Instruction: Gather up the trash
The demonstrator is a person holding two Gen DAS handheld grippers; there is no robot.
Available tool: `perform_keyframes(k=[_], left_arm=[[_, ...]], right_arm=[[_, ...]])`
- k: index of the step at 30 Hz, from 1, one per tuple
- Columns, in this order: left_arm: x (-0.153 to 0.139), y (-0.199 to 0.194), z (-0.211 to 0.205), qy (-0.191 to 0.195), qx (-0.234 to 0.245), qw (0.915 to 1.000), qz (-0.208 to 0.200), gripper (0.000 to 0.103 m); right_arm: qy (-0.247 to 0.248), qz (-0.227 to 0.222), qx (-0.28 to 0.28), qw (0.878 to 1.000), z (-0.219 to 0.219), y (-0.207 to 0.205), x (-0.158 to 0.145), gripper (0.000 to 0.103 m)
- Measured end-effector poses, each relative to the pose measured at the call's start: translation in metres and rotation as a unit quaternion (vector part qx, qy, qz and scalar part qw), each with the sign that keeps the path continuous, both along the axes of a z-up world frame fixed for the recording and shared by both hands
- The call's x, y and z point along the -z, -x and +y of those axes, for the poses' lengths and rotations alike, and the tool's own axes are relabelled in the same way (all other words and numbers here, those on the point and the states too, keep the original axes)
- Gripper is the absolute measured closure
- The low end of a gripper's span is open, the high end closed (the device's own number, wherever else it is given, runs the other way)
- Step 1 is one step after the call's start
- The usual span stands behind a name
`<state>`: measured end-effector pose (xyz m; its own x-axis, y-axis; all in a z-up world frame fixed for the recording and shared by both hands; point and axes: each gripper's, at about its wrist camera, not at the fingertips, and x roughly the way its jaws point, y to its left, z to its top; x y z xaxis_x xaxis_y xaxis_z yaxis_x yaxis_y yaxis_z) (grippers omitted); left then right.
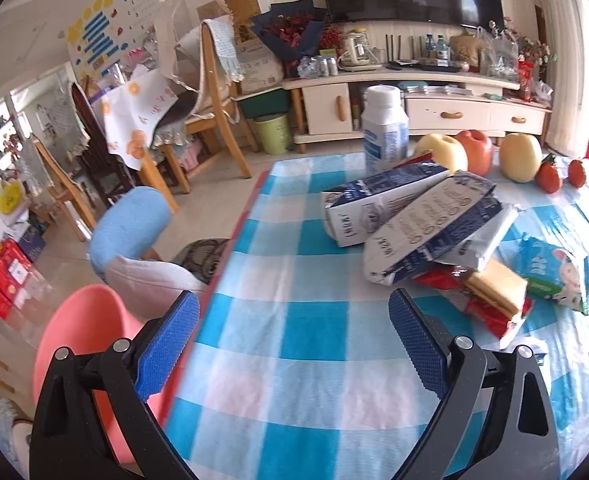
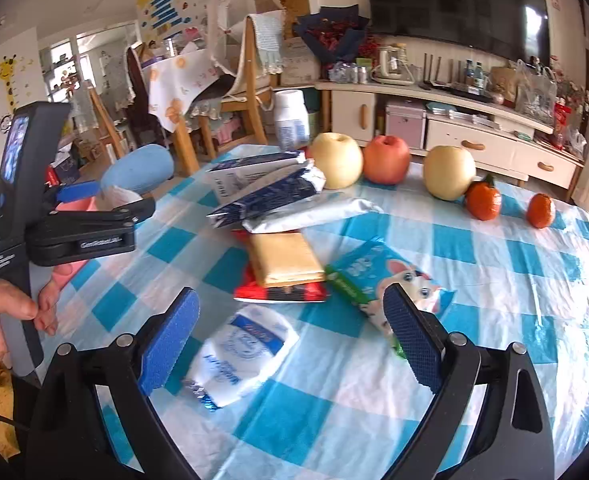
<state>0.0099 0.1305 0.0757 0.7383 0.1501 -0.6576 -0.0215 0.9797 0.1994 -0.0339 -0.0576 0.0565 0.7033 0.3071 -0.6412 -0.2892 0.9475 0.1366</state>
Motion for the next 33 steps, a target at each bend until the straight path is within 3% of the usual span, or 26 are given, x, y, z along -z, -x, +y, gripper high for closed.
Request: perform_keyframes(k=[9,19,24,27,30,33], left_arm=[[0.008,-0.006,-0.026,0.1,0.06,0.9928,0.026,0.008],[0.022,-0.047,-0.042,0.077,0.116,0.99,0.02,0.008],[0.006,-0.076,-0.022,0.128,0.104,0.9862,-0.016,0.008],[-0.002,-0.105,-0.014,0.142,0.073,0.9869,-0.024,0.008],[-0.003,-0.14,-0.01,0.161,0.031,0.9865,-0.006,0.008],[0.009,-0.185,-0.011,0.159,-0.018,0.9857,0.051,0.008]], right_arm=[[0.025,0.014,0.043,0.999,-0.039,-0.022,0.006,0.009],[0.004,0.061,0.051,0.997,-0.068,-0.051,0.026,0.009],[-0.01,0.068,0.049,0.996,-0.069,-0.056,0.029,0.009],[-0.018,0.075,0.041,0.996,-0.068,-0.058,0.031,0.009],[-0.019,0.076,0.039,0.996,-0.067,-0.06,0.032,0.009],[-0.023,0.074,0.041,0.996,-0.069,-0.061,0.03,0.009]])
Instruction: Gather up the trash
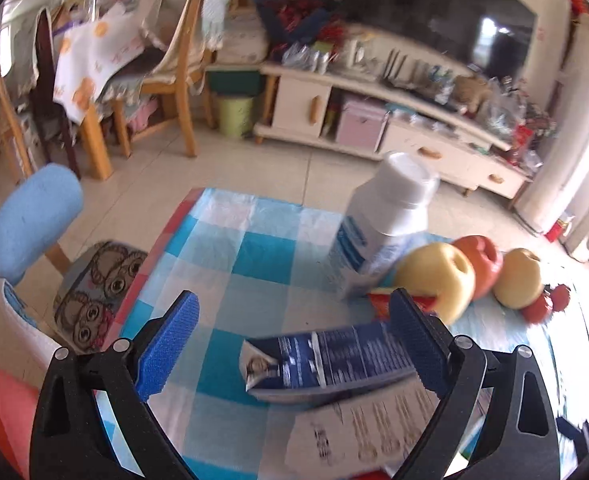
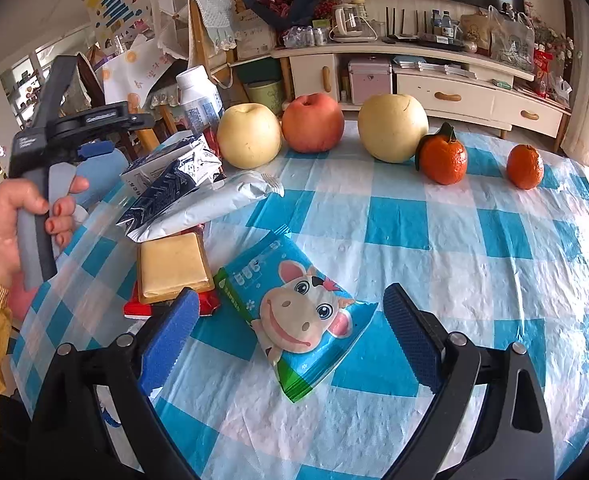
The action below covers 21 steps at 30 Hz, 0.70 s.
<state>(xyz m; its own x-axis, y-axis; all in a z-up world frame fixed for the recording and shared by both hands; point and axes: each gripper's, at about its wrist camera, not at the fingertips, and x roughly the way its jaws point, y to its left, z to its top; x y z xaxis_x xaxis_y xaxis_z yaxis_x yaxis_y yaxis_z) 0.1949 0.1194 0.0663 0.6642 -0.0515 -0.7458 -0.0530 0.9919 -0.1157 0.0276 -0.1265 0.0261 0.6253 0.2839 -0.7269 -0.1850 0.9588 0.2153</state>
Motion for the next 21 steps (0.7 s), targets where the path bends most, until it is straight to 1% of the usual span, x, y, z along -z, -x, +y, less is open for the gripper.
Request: perform_keyframes(k=[3,4,5,8,11,13,14,15,16,17,19,21], left_arm=[[0.017,-0.024,0.0,-0.028,-0.021,0.9982,0.048,0.009],[0.026,-0.03,-0.003,-0.028,-0.012,0.9968,0.073,0.01],[0.028,-0.031,-0.005,-0.021,-0.006,0.9968,0.077,0.014],[0.03,-0.022,-0.006,-0.02,-0.005,0.9965,0.081,0.017],[0.03,-0.005,-0.009,-0.013,0.005,0.9969,0.077,0.017],[0.032,0.007,-0.018,-0.005,0.027,0.9957,0.089,0.017],[0.036,0.013,-0.028,-0.017,0.043,0.9939,0.1,0.018],[0.041,0.025,-0.041,-0.042,0.058,0.9925,0.099,0.019],[0.041,0.034,-0.047,-0.051,0.059,0.9935,0.084,0.019],[0.041,0.044,-0.052,-0.05,0.066,0.9933,0.081,0.019],[0.043,0.06,-0.058,-0.028,0.081,0.9926,0.086,0.019],[0.045,0.075,-0.064,-0.023,0.092,0.992,0.084,0.019]], right_arm=[[-0.003,0.001,0.005,1.0,-0.004,-0.001,0.0,0.009],[-0.004,0.002,0.007,1.0,-0.005,-0.001,0.0,0.009],[-0.005,0.003,0.009,1.0,-0.007,-0.002,0.001,0.009],[-0.007,0.006,0.014,1.0,-0.012,-0.003,0.001,0.009],[-0.009,0.005,0.016,1.0,-0.015,-0.002,-0.001,0.009],[-0.009,0.004,0.015,1.0,-0.017,-0.001,-0.003,0.009],[-0.008,0.003,0.015,1.0,-0.017,-0.001,-0.004,0.009],[-0.006,0.002,0.014,1.0,-0.018,0.0,-0.004,0.009],[-0.004,0.002,0.013,1.0,-0.019,0.001,-0.005,0.009],[-0.002,0.0,0.013,1.0,-0.02,0.002,-0.006,0.009],[0.0,-0.001,0.014,1.0,-0.024,0.004,-0.008,0.009],[-0.001,0.0,0.017,1.0,-0.03,0.005,-0.01,0.009]])
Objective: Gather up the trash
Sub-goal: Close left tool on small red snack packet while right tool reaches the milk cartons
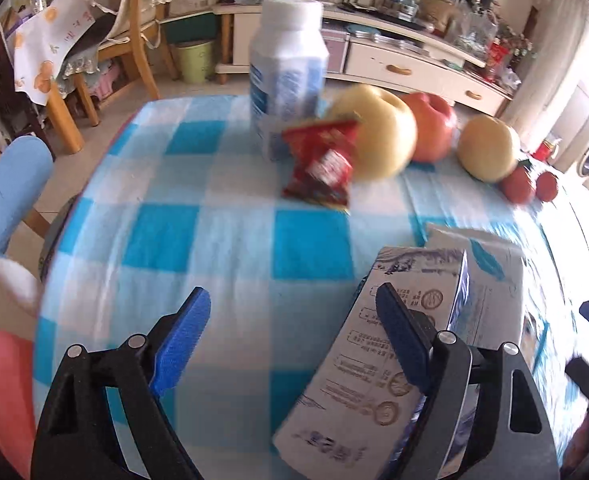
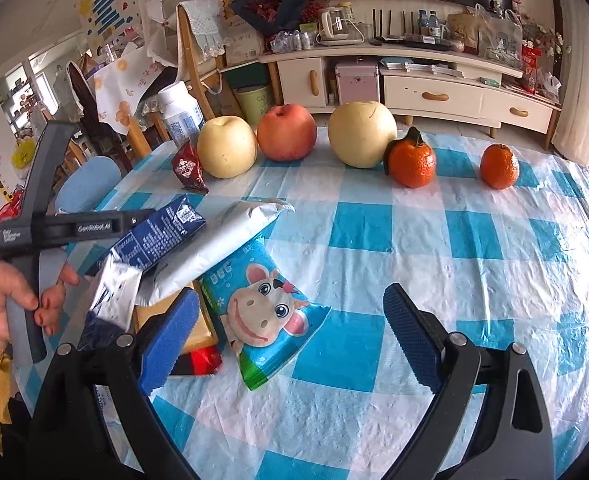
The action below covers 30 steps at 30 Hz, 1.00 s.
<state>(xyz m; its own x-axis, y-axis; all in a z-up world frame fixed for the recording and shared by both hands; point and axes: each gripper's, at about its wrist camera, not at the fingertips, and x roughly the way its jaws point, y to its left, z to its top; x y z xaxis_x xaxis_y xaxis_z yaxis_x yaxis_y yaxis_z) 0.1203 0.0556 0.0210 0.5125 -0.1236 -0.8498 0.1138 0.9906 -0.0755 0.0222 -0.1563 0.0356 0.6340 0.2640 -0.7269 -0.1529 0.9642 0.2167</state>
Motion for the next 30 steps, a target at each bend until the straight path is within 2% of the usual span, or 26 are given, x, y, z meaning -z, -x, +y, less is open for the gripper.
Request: perform_keyframes(k=[5,8,11,19,22,24,26,28,29,30], left_arm=[[0.006,0.033,-0.004,0.041,0.018,0.999,-0.003,0.019],[-0.008,0.033,-0.009,0.014,0.034,0.9987,-0.036,0.019],[-0.022,0.016,-0.008,0.01,0.028,0.9976,-0.062,0.019],[-0.016,-0.062,-0.025,-0.031,0.008,0.9978,-0.058,0.02],[-0.007,-0.079,-0.028,-0.038,0.0,0.998,-0.05,0.027],[-0.002,-0.087,-0.029,-0.042,-0.005,0.998,-0.046,0.031],[0.001,-0.088,-0.026,-0.033,-0.008,0.9981,-0.052,0.033],[0.001,-0.088,-0.027,-0.025,-0.002,0.9981,-0.056,0.039],[0.001,-0.087,-0.027,-0.02,0.002,0.9982,-0.057,0.046],[0.002,-0.087,-0.027,-0.017,0.005,0.9984,-0.054,0.061]], right_arm=[[-0.003,-0.002,0.012,1.0,-0.011,0.003,-0.002,0.009],[-0.01,-0.003,0.015,1.0,-0.013,0.005,-0.003,0.009],[-0.014,-0.009,0.01,1.0,-0.011,0.007,-0.005,0.009],[-0.07,-0.011,-0.006,0.997,0.0,-0.003,0.002,0.009],[-0.099,-0.012,-0.014,0.995,0.006,-0.008,0.003,0.01],[-0.114,-0.007,-0.022,0.993,0.011,-0.012,0.005,0.021],[-0.118,0.0,-0.026,0.993,0.017,-0.017,0.009,0.025],[-0.12,0.007,-0.029,0.992,0.02,-0.022,0.014,0.026],[-0.121,0.011,-0.03,0.992,0.021,-0.024,0.016,0.026],[-0.121,0.014,-0.029,0.992,0.023,-0.026,0.018,0.026]])
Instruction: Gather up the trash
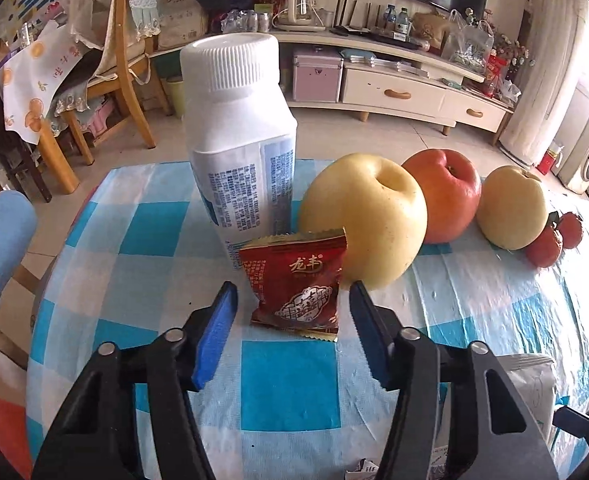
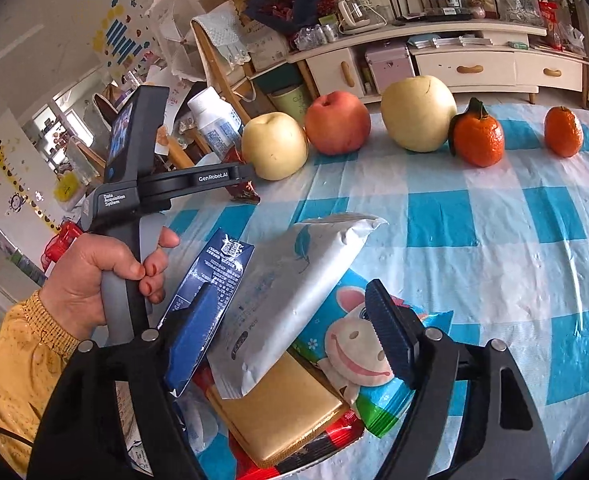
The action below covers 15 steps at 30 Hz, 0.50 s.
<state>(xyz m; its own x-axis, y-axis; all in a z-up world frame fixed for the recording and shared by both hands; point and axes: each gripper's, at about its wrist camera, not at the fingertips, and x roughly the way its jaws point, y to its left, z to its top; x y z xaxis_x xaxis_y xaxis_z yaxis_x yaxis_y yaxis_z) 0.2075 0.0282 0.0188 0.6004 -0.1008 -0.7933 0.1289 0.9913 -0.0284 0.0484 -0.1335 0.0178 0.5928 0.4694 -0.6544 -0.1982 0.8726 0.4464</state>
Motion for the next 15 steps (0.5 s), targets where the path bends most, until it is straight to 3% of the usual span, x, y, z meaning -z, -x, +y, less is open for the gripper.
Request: perform_keyframes(k=[4,11,14,15], left_arm=[[0.003,0.001,0.002,0.001,-0.011,0.9999,-0.004,0.063],[0.001,0.017,0.012,0.014,-0.013,0.9997,-0.015,0.069],[-0.005,0.029,0.019,0.021,-0.017,0.9994,-0.023,0.07],[-0.008,0.033,0.021,0.021,-0.017,0.9993,-0.026,0.07]], right_arm=[[0.001,0.0,-0.002,1.0,0.003,-0.003,0.004,0.026],[0.003,-0.003,-0.006,1.0,0.006,-0.007,0.006,0.044],[0.01,-0.004,-0.003,1.0,0.005,-0.004,0.005,0.043],[0.018,-0.004,0.002,1.0,0.006,-0.004,0.003,0.036]])
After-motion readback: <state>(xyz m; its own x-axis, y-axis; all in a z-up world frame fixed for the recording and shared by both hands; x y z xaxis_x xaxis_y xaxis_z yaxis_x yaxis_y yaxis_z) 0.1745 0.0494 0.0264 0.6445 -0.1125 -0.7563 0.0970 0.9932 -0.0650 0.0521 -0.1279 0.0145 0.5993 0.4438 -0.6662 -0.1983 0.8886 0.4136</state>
